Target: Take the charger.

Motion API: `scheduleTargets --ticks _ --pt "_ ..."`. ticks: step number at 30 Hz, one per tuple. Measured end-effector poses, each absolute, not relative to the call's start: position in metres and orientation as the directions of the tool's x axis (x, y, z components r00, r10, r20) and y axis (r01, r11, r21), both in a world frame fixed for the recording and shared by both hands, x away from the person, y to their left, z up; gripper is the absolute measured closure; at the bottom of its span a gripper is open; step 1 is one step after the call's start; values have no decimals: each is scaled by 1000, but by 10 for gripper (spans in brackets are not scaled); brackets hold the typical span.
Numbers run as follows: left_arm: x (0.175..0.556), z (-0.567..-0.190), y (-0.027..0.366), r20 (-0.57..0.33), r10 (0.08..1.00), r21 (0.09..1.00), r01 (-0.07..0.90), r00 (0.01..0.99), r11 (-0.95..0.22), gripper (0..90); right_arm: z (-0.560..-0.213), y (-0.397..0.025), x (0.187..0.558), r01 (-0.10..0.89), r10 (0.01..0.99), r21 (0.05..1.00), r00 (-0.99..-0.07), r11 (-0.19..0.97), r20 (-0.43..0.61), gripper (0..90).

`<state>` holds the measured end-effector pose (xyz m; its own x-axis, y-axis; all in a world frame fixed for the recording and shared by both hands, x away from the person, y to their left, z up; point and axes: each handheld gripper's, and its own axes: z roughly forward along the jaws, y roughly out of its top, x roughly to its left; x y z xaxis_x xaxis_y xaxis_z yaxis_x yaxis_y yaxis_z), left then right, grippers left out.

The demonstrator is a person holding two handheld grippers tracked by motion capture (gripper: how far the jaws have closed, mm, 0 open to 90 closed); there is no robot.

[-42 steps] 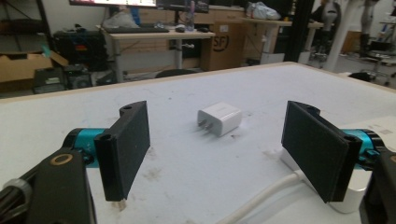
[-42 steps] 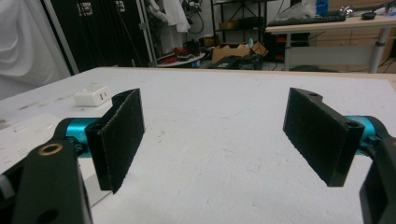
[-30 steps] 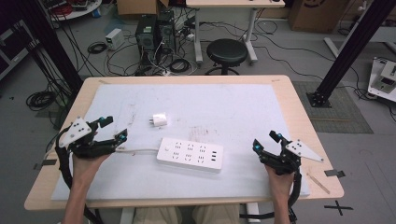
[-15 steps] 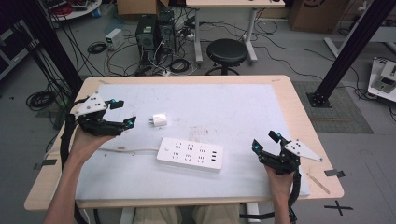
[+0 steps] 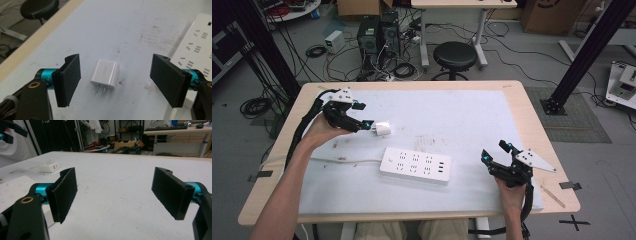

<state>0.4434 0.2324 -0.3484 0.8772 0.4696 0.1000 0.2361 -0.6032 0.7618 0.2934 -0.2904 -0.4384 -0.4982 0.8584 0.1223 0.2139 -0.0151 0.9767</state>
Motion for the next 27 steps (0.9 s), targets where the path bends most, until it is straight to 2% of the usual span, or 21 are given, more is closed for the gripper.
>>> scheduleTargets --ticks 4,10,16,20,27 --pt "459 -361 226 82 427 736 234 901 -635 260 -438 -291 294 212 858 977 -500 -13 120 209" --pt "479 -387 226 34 427 719 275 903 -639 263 -438 -291 293 211 859 977 -497 -15 121 210" --pt "487 -407 216 50 409 687 266 911 -677 263 -438 -290 294 223 864 975 -488 -15 125 210" --pt "492 -419 210 17 403 678 285 915 -677 263 -438 -290 294 219 865 976 -487 -12 120 210" --pt "495 -425 208 26 402 665 284 915 -691 266 -438 -289 294 223 867 975 -484 -7 117 210"
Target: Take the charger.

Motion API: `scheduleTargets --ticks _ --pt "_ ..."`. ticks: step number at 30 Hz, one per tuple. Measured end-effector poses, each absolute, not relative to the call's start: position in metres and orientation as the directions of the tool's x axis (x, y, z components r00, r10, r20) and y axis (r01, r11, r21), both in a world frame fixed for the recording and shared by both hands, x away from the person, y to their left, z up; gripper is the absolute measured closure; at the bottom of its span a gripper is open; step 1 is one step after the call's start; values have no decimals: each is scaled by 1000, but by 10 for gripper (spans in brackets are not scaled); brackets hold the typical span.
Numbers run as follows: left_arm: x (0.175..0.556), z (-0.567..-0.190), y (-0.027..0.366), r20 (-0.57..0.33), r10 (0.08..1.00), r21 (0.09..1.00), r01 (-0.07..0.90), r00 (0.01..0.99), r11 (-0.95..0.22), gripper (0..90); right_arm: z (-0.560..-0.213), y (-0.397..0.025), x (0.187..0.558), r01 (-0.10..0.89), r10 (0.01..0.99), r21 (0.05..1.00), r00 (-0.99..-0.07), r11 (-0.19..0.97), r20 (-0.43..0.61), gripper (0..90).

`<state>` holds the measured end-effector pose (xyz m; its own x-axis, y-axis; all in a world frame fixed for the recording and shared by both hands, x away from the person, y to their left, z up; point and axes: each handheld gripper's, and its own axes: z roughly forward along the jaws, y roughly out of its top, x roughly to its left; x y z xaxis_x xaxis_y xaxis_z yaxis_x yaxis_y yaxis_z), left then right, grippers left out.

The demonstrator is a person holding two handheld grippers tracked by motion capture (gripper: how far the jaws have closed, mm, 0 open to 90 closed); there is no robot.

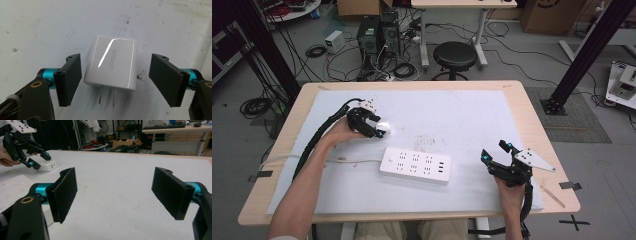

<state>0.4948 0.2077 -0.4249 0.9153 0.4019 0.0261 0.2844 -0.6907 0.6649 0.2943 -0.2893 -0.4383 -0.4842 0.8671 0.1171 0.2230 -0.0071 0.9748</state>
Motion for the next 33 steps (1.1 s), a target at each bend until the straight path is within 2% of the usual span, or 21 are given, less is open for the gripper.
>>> scheduleTargets --ticks 11,15,28,33 --pt "498 -432 201 24 390 647 283 921 -708 292 -438 -289 294 222 867 975 -485 -7 117 210" --pt "499 -431 204 17 395 654 289 919 -699 338 -438 -289 294 228 867 974 -484 -9 122 210" --pt "500 -436 202 10 401 639 302 916 -707 340 -438 -289 294 226 868 974 -482 -9 120 210" --pt "500 -435 202 13 400 637 300 917 -710 367 -438 -289 294 225 869 974 -481 -4 115 210"
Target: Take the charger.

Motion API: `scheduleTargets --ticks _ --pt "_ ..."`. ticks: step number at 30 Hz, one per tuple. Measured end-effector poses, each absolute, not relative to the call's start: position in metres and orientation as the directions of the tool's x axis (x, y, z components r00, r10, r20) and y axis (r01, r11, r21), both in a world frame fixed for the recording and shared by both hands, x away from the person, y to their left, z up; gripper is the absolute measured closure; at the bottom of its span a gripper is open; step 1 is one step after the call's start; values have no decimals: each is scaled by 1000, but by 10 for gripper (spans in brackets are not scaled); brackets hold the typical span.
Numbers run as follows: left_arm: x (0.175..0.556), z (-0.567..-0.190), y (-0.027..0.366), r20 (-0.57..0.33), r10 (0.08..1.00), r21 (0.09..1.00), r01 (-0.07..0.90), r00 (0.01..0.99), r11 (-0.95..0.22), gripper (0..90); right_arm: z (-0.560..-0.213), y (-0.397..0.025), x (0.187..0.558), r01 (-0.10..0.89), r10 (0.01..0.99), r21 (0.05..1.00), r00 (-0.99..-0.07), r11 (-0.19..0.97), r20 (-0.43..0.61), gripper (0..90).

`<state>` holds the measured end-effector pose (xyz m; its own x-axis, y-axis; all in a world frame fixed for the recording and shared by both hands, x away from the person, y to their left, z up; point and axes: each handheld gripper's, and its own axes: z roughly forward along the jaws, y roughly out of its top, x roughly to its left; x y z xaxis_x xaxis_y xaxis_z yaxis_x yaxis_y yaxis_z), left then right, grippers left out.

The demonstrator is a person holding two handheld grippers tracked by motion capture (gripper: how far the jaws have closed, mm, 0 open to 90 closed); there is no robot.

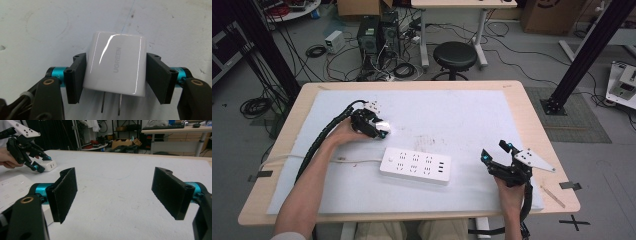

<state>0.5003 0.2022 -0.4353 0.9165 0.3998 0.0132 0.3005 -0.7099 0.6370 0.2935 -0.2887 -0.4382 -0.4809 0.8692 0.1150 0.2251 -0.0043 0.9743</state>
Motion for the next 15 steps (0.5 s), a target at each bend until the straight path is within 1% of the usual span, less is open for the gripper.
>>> scheduleTargets --ticks 11,15 --pt "499 -435 202 13 389 635 293 921 -715 421 -438 -289 294 214 869 977 -483 1 104 210" --pt "499 -434 201 13 390 635 294 921 -715 423 -438 -289 294 214 869 977 -483 1 105 209"
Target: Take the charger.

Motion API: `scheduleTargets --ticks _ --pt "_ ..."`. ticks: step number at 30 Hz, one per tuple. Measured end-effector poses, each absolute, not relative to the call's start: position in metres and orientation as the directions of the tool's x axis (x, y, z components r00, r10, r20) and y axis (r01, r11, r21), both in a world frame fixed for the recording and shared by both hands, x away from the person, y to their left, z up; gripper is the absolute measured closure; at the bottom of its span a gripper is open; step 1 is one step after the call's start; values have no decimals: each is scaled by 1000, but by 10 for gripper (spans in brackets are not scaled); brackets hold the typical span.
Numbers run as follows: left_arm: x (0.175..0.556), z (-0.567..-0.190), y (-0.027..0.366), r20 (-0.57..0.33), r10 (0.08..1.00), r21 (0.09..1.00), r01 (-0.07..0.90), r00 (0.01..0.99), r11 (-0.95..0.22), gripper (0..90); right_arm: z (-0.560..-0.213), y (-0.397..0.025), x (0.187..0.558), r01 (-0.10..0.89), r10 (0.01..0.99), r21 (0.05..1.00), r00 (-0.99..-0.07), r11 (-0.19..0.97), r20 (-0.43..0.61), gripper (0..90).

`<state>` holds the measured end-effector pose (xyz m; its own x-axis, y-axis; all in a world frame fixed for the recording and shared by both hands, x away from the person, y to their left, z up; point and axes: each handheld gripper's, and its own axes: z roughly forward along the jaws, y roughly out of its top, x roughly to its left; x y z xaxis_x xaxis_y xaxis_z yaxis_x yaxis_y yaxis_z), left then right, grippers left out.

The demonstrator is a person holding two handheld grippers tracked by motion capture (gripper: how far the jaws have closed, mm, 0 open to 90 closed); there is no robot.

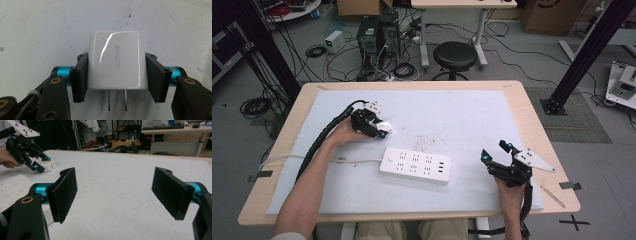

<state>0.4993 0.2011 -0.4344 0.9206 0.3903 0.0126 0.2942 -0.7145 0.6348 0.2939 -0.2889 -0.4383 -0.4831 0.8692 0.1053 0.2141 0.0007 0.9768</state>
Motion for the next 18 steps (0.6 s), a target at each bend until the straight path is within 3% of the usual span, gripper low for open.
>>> scheduleTargets --ticks 18 --pt "491 -424 204 44 421 669 287 906 -685 425 -438 -289 294 216 867 976 -485 -5 112 210"
